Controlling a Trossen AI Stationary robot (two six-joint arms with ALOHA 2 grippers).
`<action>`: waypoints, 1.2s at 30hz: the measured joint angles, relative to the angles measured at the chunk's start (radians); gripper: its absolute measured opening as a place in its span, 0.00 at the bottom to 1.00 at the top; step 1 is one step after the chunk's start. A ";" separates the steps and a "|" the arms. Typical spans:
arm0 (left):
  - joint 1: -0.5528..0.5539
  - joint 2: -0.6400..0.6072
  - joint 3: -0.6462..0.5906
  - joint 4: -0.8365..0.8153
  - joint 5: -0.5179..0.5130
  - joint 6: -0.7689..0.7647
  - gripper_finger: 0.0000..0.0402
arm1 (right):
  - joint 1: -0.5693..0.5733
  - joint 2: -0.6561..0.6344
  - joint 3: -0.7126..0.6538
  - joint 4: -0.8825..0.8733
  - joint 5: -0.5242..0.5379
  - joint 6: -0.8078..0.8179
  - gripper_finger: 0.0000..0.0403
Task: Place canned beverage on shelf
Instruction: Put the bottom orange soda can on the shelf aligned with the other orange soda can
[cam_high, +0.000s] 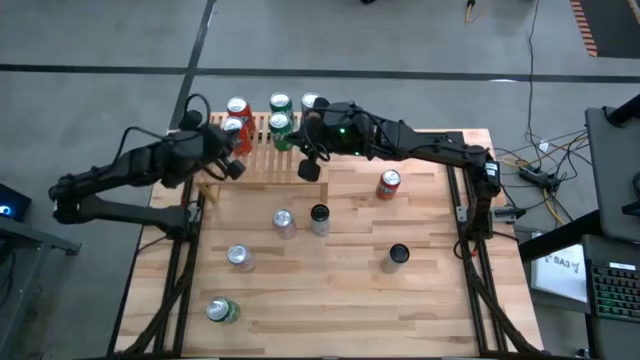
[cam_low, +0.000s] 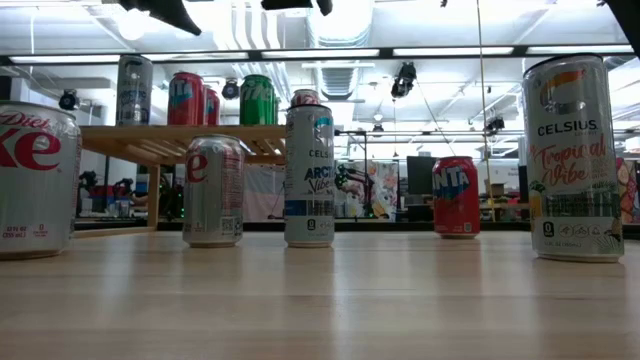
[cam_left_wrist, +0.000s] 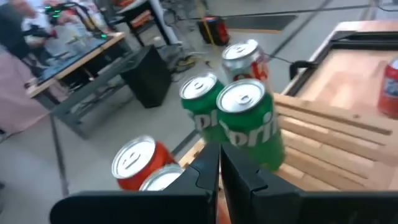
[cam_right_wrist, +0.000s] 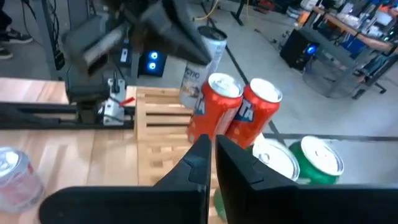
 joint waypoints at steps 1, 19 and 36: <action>0.008 0.017 0.026 -0.030 0.007 0.000 0.00 | 0.000 -0.003 0.000 -0.014 0.000 0.001 0.03; 0.288 0.337 0.521 -0.614 0.233 -0.078 0.00 | 0.000 -0.093 0.001 -0.305 -0.002 0.013 0.03; 0.397 0.509 0.651 -0.803 0.342 -0.117 0.00 | 0.000 -0.099 0.001 -0.368 -0.002 0.009 0.03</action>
